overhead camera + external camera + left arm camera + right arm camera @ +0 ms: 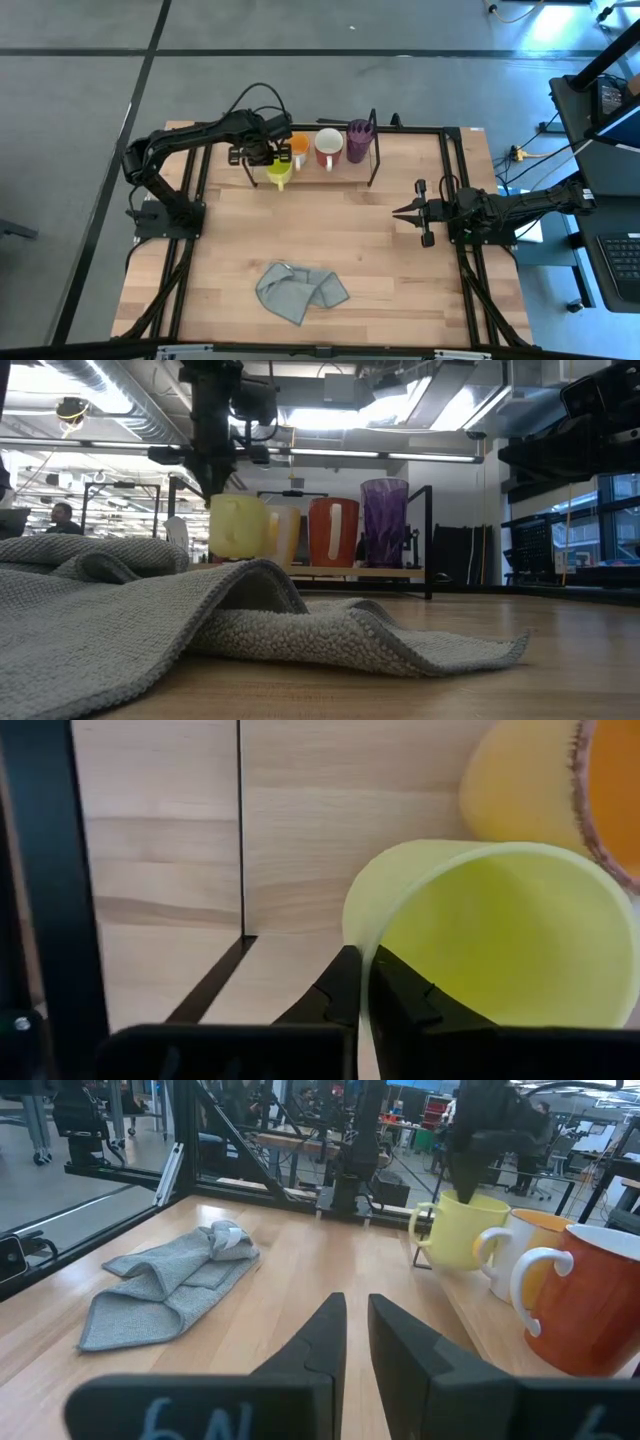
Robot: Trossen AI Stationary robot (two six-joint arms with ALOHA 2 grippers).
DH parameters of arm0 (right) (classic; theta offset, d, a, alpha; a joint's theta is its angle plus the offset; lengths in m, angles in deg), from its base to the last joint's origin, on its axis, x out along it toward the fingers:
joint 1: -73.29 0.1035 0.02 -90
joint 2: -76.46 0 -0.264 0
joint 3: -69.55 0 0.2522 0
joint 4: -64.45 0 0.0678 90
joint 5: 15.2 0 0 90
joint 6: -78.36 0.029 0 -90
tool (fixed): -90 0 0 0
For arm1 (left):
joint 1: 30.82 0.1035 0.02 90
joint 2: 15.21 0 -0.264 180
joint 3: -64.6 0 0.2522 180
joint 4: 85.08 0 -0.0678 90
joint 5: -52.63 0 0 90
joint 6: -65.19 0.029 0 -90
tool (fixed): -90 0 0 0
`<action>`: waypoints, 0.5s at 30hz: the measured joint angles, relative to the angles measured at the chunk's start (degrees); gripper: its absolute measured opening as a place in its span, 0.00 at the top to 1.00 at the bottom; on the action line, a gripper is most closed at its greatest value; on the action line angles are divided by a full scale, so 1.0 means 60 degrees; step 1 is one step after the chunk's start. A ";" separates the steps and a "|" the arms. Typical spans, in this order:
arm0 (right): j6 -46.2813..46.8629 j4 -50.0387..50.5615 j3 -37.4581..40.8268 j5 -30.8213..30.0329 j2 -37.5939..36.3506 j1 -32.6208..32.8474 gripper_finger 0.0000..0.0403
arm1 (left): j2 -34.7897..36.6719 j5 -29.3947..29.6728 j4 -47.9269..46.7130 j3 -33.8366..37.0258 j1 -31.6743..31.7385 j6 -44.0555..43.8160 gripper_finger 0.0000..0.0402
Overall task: Stack small to large cups/mugs on shelf
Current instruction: Put the yellow-green mug on the shelf
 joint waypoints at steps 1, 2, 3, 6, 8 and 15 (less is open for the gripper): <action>0.0002 0.0000 0.0000 -0.0003 -0.0002 -0.0001 0.88 | -0.0003 0.0031 0.0027 0.0000 0.0013 -0.0020 0.98; 0.0000 0.0000 0.0000 -0.0001 -0.0004 0.0001 0.88 | -0.0005 0.0039 -0.0001 0.0000 0.0053 -0.0035 0.98; 0.0001 0.0000 0.0000 0.0000 -0.0002 0.0001 0.88 | -0.0005 0.0033 -0.0028 0.0000 0.0103 -0.0074 0.98; 0.0002 0.0000 0.0000 -0.0002 -0.0001 -0.0001 0.88 | -0.0005 0.0147 -0.0089 0.0000 0.0189 -0.0206 0.98; 0.0000 0.0000 0.0000 0.0000 -0.0004 -0.0001 0.88 | -0.0005 0.0238 -0.0134 0.0000 0.0208 -0.0275 0.96; -0.0001 0.0000 0.0000 -0.0002 -0.0004 0.0001 0.88 | -0.0005 0.0407 -0.0125 0.0000 0.0197 -0.0306 0.91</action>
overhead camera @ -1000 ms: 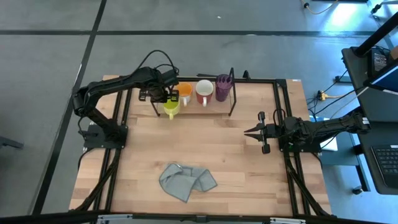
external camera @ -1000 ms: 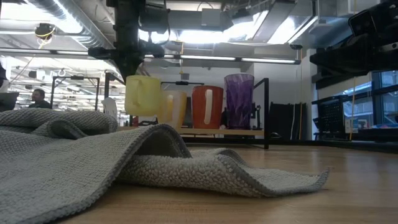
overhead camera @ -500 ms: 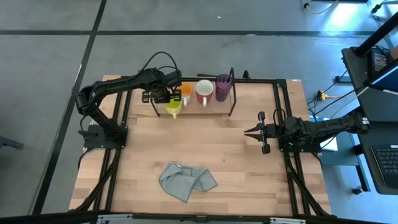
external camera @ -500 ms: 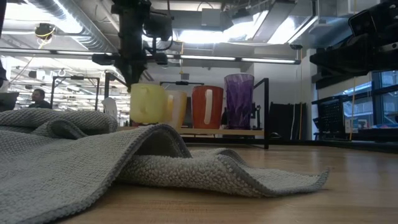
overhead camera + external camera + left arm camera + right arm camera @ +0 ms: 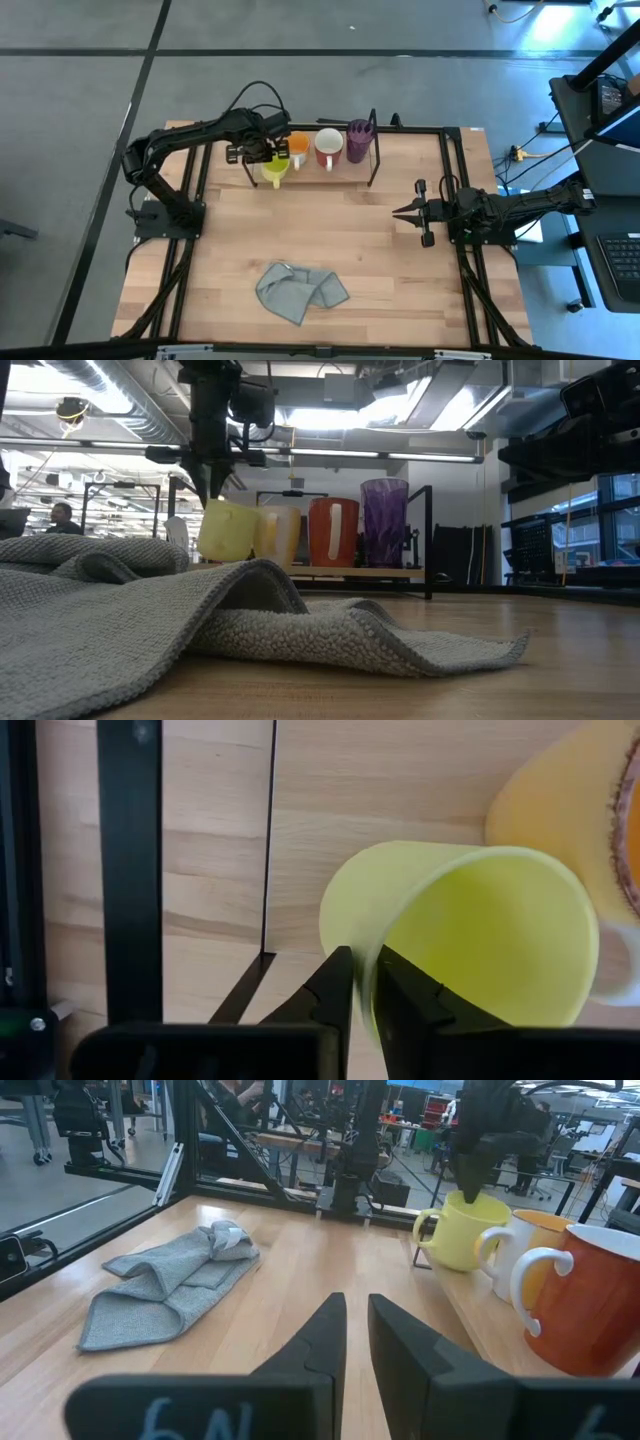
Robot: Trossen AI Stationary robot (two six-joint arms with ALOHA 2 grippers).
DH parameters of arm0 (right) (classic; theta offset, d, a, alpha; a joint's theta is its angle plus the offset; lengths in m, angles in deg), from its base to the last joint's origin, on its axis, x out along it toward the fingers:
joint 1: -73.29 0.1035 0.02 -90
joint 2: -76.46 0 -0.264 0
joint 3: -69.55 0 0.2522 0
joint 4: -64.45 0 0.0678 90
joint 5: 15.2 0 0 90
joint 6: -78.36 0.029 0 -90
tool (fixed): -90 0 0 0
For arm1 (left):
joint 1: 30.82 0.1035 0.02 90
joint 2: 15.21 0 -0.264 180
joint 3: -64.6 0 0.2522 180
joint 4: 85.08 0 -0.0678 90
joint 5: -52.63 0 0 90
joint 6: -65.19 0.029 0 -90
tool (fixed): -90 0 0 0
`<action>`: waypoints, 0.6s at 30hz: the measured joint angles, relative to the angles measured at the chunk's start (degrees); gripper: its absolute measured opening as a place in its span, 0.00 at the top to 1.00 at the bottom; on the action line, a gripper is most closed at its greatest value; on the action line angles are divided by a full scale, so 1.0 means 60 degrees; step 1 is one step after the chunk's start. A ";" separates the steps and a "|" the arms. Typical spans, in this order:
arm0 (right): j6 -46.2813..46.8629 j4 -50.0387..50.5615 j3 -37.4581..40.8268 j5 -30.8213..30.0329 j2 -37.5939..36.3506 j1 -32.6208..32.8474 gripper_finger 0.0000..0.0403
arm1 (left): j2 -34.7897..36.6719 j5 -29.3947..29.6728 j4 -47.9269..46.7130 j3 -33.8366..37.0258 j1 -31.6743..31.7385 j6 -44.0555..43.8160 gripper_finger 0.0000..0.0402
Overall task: Stack small to large cups/mugs on shelf
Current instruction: Put the yellow-green mug on the shelf
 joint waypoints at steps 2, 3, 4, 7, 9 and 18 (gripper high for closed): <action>0.0004 0.0000 0.0000 0.0001 0.0002 0.0001 0.88 | 0.0000 0.0018 0.0000 0.0000 -0.0001 -0.0059 0.90; 0.0004 0.0000 0.0000 -0.0001 0.0003 0.0002 0.88 | 0.0000 0.0019 0.0000 0.0000 -0.0001 -0.0131 0.90; 0.0000 0.0000 0.0000 0.0002 0.0004 -0.0001 0.88 | 0.0000 0.0019 0.0000 0.0000 -0.0001 -0.0155 0.90; 0.0001 0.0000 0.0000 0.0002 0.0003 -0.0001 0.88 | 0.0000 0.0019 0.0000 0.0000 -0.0001 -0.0179 0.89; 0.0001 0.0000 0.0000 0.0000 0.0003 0.0001 0.88 | 0.0000 0.0019 0.0000 0.0000 -0.0001 -0.0198 0.88; 0.0000 0.0000 0.0000 0.0002 0.0004 -0.0001 0.88 | 0.0034 -0.0276 -0.0175 0.0000 -0.0062 -0.0219 0.89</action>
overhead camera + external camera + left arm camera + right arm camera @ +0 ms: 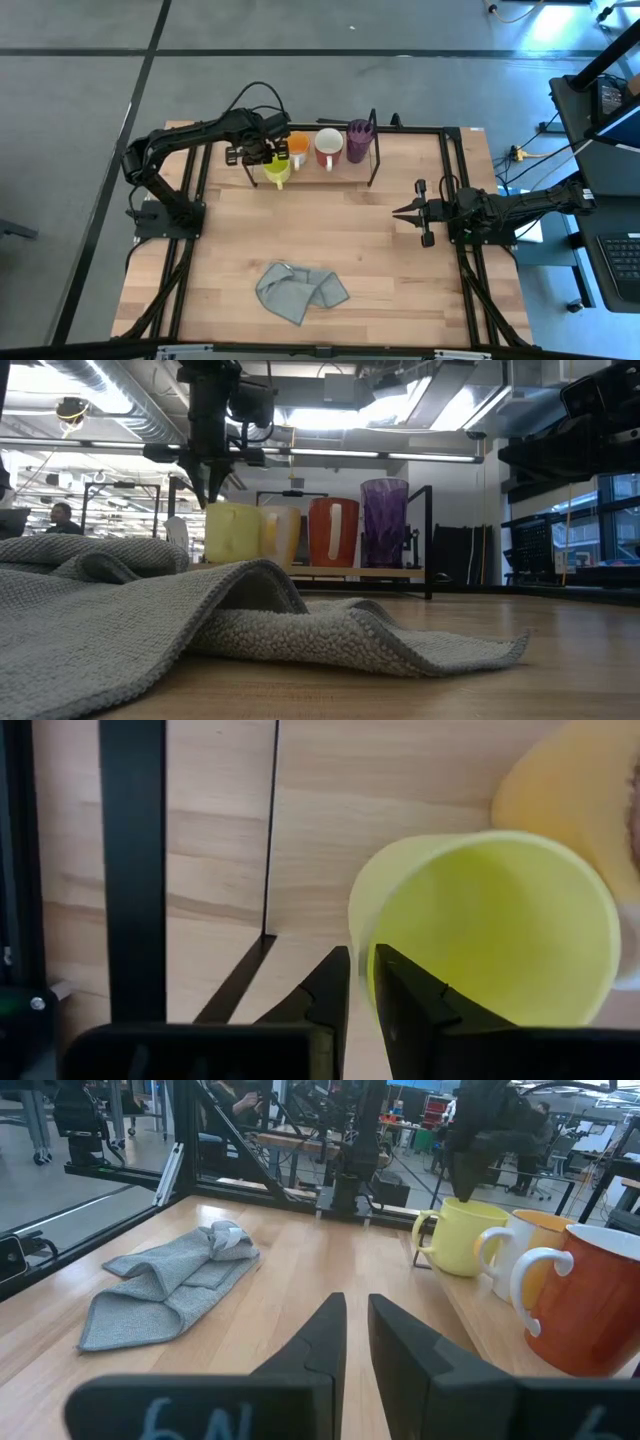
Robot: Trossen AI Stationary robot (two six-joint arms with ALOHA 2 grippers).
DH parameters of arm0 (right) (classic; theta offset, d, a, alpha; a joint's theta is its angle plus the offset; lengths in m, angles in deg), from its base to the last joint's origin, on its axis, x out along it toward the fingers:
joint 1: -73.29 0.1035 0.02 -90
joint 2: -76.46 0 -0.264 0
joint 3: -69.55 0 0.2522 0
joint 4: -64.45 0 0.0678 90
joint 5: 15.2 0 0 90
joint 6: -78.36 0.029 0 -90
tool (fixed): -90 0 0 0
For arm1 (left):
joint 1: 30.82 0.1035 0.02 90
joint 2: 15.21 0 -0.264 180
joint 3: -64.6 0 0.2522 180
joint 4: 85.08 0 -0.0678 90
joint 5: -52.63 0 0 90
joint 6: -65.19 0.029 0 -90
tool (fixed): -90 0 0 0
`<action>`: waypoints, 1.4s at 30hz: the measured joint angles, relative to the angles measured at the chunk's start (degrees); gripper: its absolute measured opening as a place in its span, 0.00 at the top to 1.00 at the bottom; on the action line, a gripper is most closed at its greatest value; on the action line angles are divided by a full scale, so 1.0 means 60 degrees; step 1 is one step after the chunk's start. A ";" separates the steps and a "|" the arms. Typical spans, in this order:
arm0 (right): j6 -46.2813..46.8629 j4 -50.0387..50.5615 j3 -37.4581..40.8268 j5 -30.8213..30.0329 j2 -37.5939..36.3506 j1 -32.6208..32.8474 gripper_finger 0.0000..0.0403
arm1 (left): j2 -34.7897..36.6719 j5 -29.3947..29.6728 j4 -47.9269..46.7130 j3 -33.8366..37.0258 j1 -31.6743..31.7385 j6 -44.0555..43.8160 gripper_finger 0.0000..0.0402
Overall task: Stack small to large cups/mugs on shelf
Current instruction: Put the yellow-green mug on the shelf
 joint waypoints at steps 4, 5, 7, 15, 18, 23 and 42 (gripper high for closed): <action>0.0004 0.0000 0.0000 0.0000 0.0000 0.0004 0.88 | 0.0174 0.0011 0.0001 -0.0107 -0.0245 0.0000 0.89; 0.0003 0.0000 0.0000 -0.0001 -0.0004 0.0003 0.88 | 0.0192 0.0106 -0.0010 -0.0193 -0.0320 0.0001 0.89; 0.0004 0.0000 0.0000 -0.0002 0.0000 0.0002 0.88 | 0.0239 0.0303 -0.0009 -0.0467 -0.0471 0.0042 0.89; 0.0001 0.0000 0.0002 -0.0001 -0.0001 0.0000 0.88 | 0.0357 0.1376 0.0213 -0.2053 -0.1759 0.0706 0.89; 0.0000 0.0000 0.0004 0.0000 0.0000 0.0000 0.88 | 0.0350 0.1376 0.0798 -0.2146 -0.2397 0.1290 0.89; 0.0004 0.0000 0.0000 -0.0003 0.0000 0.0004 0.88 | 0.0017 0.1161 0.0641 -0.2142 -0.3180 0.1865 0.89; 0.0002 0.0000 0.0004 0.0000 -0.0001 0.0001 0.88 | -0.1788 0.0710 -0.0083 -0.2127 -0.3303 0.3652 1.00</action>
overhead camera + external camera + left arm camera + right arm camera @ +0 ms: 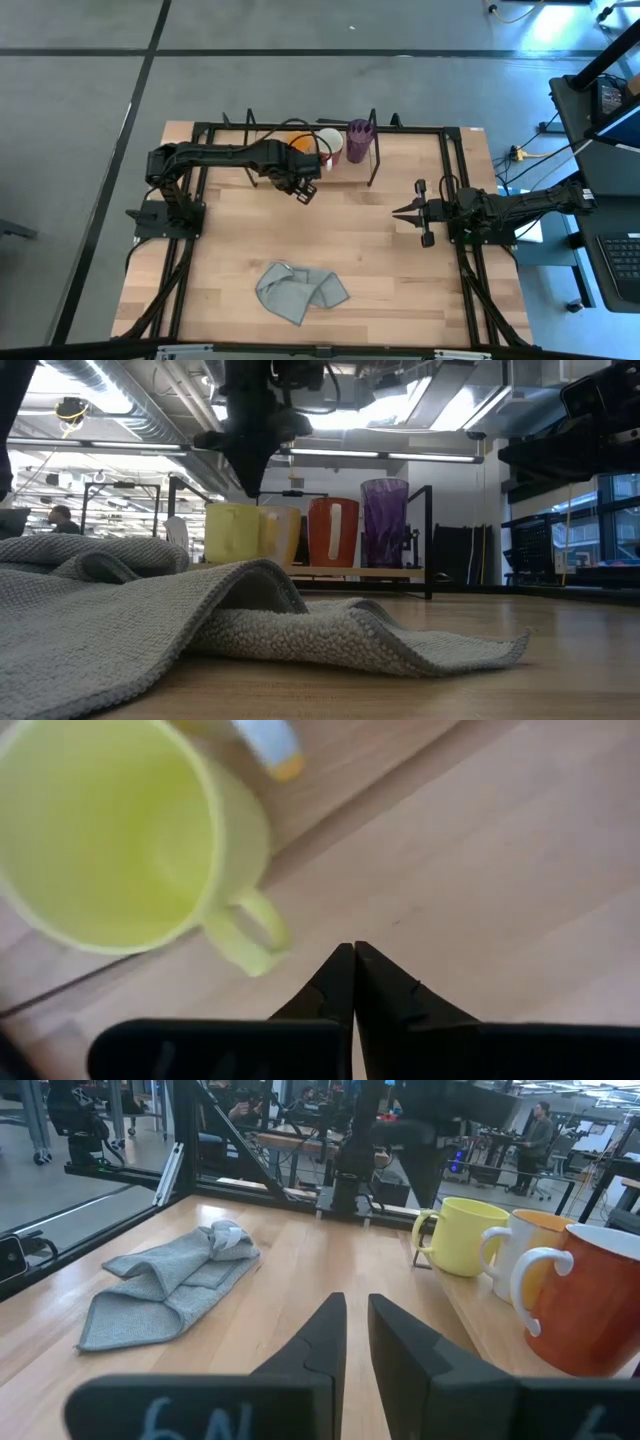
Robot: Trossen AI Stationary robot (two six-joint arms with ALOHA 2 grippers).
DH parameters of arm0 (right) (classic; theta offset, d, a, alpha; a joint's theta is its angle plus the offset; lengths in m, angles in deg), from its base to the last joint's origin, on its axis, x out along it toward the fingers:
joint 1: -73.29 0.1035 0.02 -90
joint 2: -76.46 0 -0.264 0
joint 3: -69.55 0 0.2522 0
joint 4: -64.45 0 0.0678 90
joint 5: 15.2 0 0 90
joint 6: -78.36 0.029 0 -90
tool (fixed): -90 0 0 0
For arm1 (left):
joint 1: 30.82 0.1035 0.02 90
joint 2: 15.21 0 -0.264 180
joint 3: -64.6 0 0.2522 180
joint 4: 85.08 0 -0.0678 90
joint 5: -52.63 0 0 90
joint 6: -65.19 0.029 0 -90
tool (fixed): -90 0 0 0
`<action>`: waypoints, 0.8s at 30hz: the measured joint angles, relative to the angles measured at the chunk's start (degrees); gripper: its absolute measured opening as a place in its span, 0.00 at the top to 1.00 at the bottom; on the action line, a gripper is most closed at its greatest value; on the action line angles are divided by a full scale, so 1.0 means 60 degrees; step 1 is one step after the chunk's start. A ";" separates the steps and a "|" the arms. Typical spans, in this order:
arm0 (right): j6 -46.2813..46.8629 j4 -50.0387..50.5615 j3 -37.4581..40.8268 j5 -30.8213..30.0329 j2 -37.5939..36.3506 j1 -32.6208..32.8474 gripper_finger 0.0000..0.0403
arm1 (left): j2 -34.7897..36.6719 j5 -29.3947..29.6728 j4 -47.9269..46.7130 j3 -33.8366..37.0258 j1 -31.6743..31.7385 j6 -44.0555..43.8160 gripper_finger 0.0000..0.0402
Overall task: Stack small to large cups/mugs on shelf
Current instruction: Put the yellow-green mug on the shelf
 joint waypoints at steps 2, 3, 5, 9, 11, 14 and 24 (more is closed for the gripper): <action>0.0001 0.0000 0.0000 -0.0004 -0.0003 -0.0001 0.88 | -0.0009 0.0250 -0.0238 0.0000 0.0098 0.0179 1.00; 0.0002 0.0000 0.0000 -0.0002 -0.0002 0.0002 0.88 | -0.0004 0.0372 -0.0249 0.0000 0.0162 0.0261 1.00; 0.0000 0.0000 0.0000 0.0000 -0.0001 0.0001 0.88 | -0.0002 0.0423 -0.0242 0.0000 0.0344 0.0447 1.00; 0.0001 0.0000 0.0000 -0.0001 -0.0003 -0.0001 0.88 | -0.0002 0.0426 -0.0258 0.0000 0.0711 0.0781 1.00; -0.0002 0.0000 0.0000 0.0000 -0.0001 0.0002 0.88 | -0.0002 0.0475 -0.0304 0.0000 0.0883 0.0924 1.00; 0.0002 0.0000 0.0000 0.0000 0.0001 0.0003 0.88 | -0.0002 0.0497 -0.0508 0.0000 0.1154 0.1008 1.00; 0.0000 0.0000 0.0000 0.0000 -0.0003 0.0001 0.88 | -0.0002 0.0752 -0.0685 0.0000 0.1397 0.1688 1.00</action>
